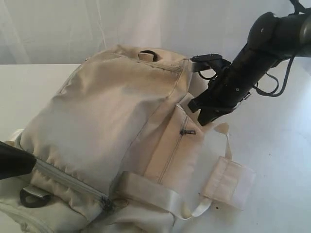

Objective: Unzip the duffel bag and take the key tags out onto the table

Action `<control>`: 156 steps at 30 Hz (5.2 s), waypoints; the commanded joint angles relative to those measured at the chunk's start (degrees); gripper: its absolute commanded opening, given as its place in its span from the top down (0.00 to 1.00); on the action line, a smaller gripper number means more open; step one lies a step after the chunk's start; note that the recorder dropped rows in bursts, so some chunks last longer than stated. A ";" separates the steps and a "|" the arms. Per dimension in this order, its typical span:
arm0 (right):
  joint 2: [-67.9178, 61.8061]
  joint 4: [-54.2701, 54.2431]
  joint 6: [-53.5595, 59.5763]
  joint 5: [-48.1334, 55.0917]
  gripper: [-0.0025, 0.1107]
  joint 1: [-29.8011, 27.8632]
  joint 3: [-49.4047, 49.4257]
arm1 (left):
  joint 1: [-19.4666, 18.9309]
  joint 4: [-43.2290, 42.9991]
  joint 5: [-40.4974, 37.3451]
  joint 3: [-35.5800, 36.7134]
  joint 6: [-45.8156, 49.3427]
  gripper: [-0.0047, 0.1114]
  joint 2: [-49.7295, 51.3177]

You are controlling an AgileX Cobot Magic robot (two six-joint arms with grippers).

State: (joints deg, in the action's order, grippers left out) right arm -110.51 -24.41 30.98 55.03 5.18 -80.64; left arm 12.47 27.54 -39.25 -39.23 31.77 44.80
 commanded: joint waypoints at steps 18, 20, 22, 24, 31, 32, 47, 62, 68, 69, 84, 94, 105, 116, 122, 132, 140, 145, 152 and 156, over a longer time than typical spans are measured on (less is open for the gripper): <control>17.53 22.56 -16.47 9.31 0.98 -0.21 6.28 | 0.29 1.14 1.39 1.59 0.22 0.96 -0.09; 18.92 23.44 -17.43 9.31 0.98 -0.21 8.22 | 0.29 1.14 1.75 1.59 0.22 0.96 -0.09; 20.45 24.41 -18.24 9.55 0.98 -0.21 10.06 | 0.29 1.14 1.75 1.59 0.22 0.96 -0.09; 22.13 24.41 -18.39 9.81 0.98 -0.21 11.76 | 0.29 0.88 1.89 1.59 0.22 0.96 -0.09; 32.16 24.41 -19.44 10.20 0.98 -0.21 19.01 | 0.29 -1.21 5.15 2.04 0.22 0.96 -0.09; 33.50 24.41 -19.72 10.19 0.98 -0.21 19.94 | 0.29 -1.21 5.26 2.04 0.22 0.96 -0.09; 45.93 8.00 -11.66 2.87 0.98 -0.21 32.41 | 0.29 -0.90 1.25 0.01 -10.55 0.96 -0.09; 45.93 7.86 -11.66 -5.99 0.65 -0.21 31.31 | 0.29 -0.77 -20.74 -6.72 -21.98 0.41 -0.09; 45.93 7.75 -11.53 -10.89 0.43 -0.21 31.17 | 0.29 -5.82 -17.92 -1.10 -26.95 0.40 -0.09; 45.93 7.75 -11.53 -11.58 0.43 -0.21 31.03 | 0.29 -7.08 -16.79 0.07 -28.82 0.40 -0.09; 45.93 7.34 -11.53 -17.94 0.43 -0.21 30.62 | 0.29 -5.13 3.94 12.76 -33.28 0.45 1.73; 45.93 7.09 -11.53 -18.44 0.43 -0.21 30.87 | 0.19 -10.83 11.26 11.40 -32.86 0.96 5.66; 45.57 3.77 -11.67 -23.86 0.43 -0.21 30.89 | 0.19 -28.52 7.77 1.22 -33.33 0.96 5.96; 29.91 3.27 -11.31 -25.42 0.31 -0.09 21.02 | 0.29 -25.76 12.85 0.48 -33.21 0.96 5.96; 11.40 3.27 -11.79 -7.95 0.44 -0.09 5.28 | 0.29 -25.20 12.85 0.48 -32.87 0.96 5.96; 18.79 16.55 -22.60 -5.18 0.97 -3.38 10.07 | 0.29 -25.45 13.80 -0.98 -31.77 0.96 13.60; 38.88 16.65 -27.37 -7.55 0.97 -5.36 28.45 | 0.29 -25.45 15.58 -6.72 -28.26 0.96 18.82; 51.73 16.65 -28.66 -10.10 0.97 -5.36 37.58 | 0.29 -24.63 14.23 -8.12 -28.15 0.96 21.91; 53.24 16.65 -28.50 -13.60 0.97 -5.36 38.95 | 0.29 -24.52 12.17 -8.12 -28.15 0.96 21.81; 51.15 16.65 -28.36 -16.07 0.91 -5.36 38.95 | 0.29 -24.37 9.71 -8.12 -28.15 0.96 21.81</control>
State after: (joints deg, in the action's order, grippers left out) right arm -58.48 -11.19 2.15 42.24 0.55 -41.63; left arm 12.71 3.37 -26.73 -47.17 3.60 66.61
